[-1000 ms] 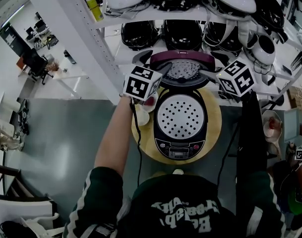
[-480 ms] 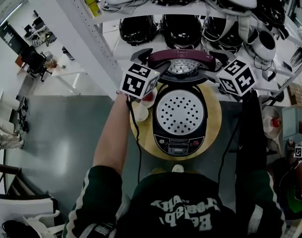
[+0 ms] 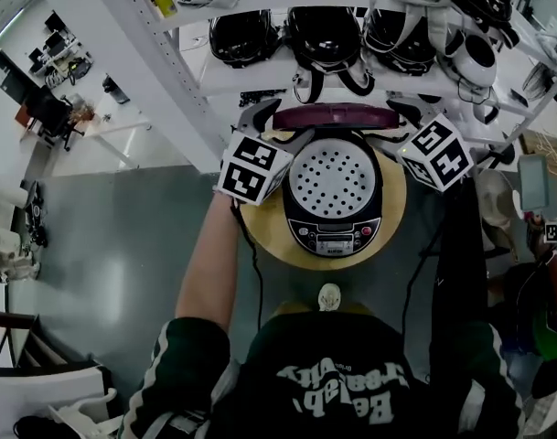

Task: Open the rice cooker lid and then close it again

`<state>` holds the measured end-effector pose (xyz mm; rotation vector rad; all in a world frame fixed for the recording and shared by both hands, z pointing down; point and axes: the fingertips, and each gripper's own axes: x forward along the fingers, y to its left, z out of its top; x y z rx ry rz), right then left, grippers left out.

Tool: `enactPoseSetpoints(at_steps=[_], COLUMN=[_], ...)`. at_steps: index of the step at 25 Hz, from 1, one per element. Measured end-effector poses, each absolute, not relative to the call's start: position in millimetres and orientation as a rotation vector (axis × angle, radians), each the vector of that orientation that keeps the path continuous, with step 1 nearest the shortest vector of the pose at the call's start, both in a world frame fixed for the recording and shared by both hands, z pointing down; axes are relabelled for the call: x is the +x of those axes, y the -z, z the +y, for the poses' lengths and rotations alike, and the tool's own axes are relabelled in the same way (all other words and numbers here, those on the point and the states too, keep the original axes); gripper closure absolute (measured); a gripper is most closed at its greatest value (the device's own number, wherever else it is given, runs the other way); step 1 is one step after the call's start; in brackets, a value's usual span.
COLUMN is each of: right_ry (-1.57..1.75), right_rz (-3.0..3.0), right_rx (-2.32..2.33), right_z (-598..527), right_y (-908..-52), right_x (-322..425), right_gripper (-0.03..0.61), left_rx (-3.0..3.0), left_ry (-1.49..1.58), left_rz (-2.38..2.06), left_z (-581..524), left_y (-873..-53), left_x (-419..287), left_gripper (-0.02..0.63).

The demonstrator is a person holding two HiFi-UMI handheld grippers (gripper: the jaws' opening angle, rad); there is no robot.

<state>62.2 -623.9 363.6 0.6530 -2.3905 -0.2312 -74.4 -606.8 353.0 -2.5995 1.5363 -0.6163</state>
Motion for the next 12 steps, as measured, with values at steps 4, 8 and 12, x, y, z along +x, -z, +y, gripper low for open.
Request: enactPoseSetpoints(at_steps=[4, 8, 12], right_ry=[0.197, 0.197, 0.17], right_rz=[-2.343, -2.269, -2.266], right_rx=[0.668, 0.671, 0.651], right_z=[-586.9, -549.9, -518.2], right_y=[-385.3, -412.1, -427.7], right_x=[66.8, 68.7, 63.3], right_gripper=[0.221, 0.218, 0.219], left_rx=[-2.616, -2.629, -2.7], left_ry=[0.68, 0.756, 0.75], left_rz=[1.475, 1.425, 1.417], left_z=[-571.1, -537.7, -513.0], left_y=[-377.3, -407.0, -426.4], left_x=[-69.0, -62.8, -59.0], left_gripper=[0.288, 0.288, 0.287])
